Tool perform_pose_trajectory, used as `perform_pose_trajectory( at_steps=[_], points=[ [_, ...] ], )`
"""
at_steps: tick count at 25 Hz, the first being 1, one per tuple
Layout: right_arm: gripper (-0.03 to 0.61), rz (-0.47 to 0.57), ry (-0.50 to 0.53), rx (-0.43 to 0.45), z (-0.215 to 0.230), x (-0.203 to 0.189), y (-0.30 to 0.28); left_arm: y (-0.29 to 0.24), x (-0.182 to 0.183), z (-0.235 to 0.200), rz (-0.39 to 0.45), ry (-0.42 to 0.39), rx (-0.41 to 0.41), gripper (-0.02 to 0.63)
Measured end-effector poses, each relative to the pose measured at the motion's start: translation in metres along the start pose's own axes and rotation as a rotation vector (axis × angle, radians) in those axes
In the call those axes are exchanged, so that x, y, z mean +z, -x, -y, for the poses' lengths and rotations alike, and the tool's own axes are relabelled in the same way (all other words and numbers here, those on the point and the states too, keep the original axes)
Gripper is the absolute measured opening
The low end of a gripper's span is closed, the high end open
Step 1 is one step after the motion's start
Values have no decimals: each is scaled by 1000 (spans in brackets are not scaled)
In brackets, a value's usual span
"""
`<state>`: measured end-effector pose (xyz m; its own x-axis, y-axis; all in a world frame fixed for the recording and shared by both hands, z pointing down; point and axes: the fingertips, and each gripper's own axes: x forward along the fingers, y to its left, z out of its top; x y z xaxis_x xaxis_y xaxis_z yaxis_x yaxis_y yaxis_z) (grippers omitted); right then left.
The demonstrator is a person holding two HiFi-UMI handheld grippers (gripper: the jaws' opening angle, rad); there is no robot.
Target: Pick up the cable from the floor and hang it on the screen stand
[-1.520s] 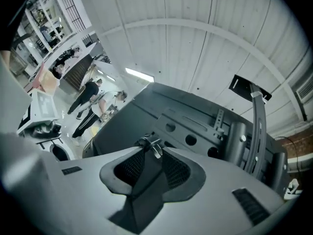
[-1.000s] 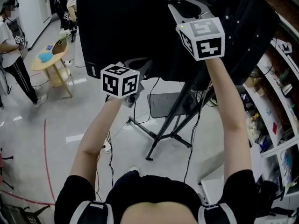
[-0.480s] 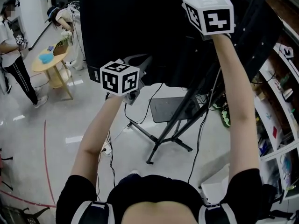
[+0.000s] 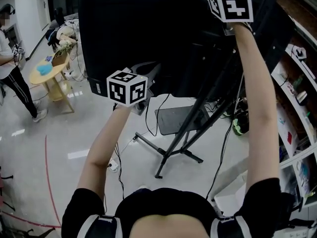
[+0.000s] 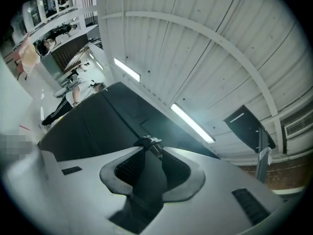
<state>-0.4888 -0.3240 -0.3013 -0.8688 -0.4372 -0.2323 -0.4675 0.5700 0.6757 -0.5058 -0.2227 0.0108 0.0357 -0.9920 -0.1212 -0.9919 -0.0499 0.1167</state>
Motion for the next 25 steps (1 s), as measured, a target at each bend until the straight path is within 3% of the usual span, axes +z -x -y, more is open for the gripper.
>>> perform_pose_trajectory(
  at_steps=[9,16,21,25],
  points=[
    [126,27,47,-180,88,30,43,-11,4,16,5,-8,-34,3],
    [126,74,73,-285,138,57,114,-21,7,53,6,-23,-80,3],
    [126,147,75,-300,134,50,188,-31,6,90,3,-43,-130,3],
    [126,170,93,-293,103,15,235,-39,0,117,-4,-47,-166,3]
  ],
)
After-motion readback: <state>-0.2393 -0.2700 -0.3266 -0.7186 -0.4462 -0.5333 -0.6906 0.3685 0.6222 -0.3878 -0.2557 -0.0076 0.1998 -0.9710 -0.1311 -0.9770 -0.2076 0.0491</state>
